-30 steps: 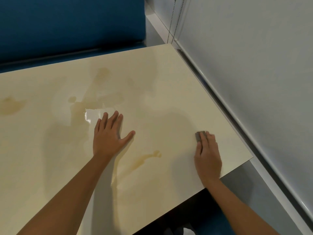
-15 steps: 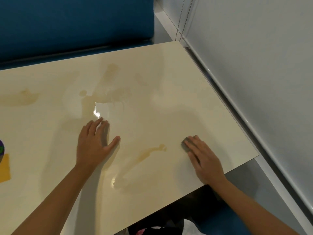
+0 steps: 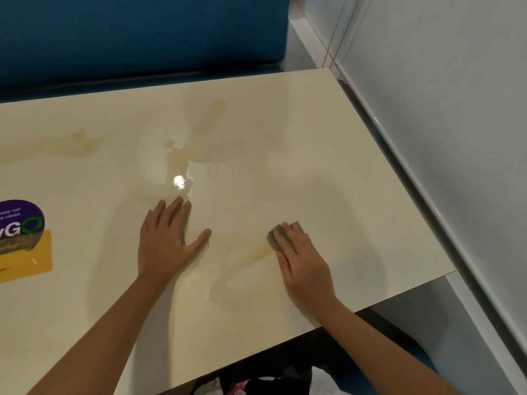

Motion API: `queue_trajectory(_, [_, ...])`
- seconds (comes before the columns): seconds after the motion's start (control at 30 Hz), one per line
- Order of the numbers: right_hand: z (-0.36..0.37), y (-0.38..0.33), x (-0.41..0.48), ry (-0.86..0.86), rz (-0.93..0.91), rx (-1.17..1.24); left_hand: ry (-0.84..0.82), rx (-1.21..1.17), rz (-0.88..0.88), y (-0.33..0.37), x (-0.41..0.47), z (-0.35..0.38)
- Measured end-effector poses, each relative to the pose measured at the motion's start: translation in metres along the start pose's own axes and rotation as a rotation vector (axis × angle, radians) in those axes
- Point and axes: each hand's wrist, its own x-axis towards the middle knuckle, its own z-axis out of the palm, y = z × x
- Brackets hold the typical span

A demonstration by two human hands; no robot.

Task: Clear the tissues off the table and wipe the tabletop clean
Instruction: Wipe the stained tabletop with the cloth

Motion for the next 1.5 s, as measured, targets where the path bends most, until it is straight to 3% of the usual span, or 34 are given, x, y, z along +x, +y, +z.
queue_trajectory(0.07, [-0.014, 0.025, -0.01, -0.092, -0.131, 0.013, 0.006, -0.015, -0.011, 0.001, 0.0, -0.001])
queue_trajectory(0.13, [-0.025, 0.051, -0.018, -0.09, -0.088, 0.012, -0.002, -0.02, -0.015, 0.001, 0.0, 0.0])
queue_trajectory(0.27, [-0.023, 0.056, -0.024, 0.044, 0.33, -0.013, 0.005, -0.023, -0.015, 0.002, 0.0, -0.001])
queue_trajectory(0.4, [-0.004, 0.013, -0.014, 0.102, 0.535, -0.027, 0.004, -0.029, -0.021, 0.002, 0.001, -0.002])
queue_trajectory(0.63, [0.02, -0.061, -0.015, 0.016, 0.193, 0.007, 0.004, -0.04, -0.017, 0.001, 0.0, 0.0])
queue_trajectory(0.8, [0.007, -0.028, -0.016, -0.08, -0.135, 0.04, 0.011, -0.036, -0.003, 0.001, 0.0, 0.0])
queue_trajectory(0.87, [-0.002, -0.003, -0.01, -0.082, -0.16, 0.048, 0.016, -0.049, -0.007, 0.002, 0.0, -0.001])
queue_trajectory(0.93, [-0.006, 0.017, 0.0, -0.014, -0.031, 0.051, 0.019, -0.051, -0.011, 0.002, 0.0, -0.001])
queue_trajectory(1.07, [0.005, 0.013, 0.034, 0.108, 0.405, -0.014, 0.015, -0.037, -0.014, 0.001, 0.0, 0.0])
queue_trajectory(1.13, [0.013, -0.008, 0.049, 0.079, 0.456, -0.075, 0.015, -0.039, -0.016, 0.0, 0.001, 0.001])
queue_trajectory(1.3, [0.023, -0.042, 0.043, -0.078, 0.15, -0.052, 0.022, -0.049, -0.012, -0.001, 0.0, 0.002])
queue_trajectory(1.43, [0.004, -0.012, 0.036, -0.226, -0.239, 0.048, 0.034, -0.043, -0.014, -0.002, 0.0, 0.001])
queue_trajectory(1.5, [-0.005, 0.01, 0.045, -0.267, -0.306, 0.064, 0.036, -0.043, -0.016, -0.002, 0.001, 0.002])
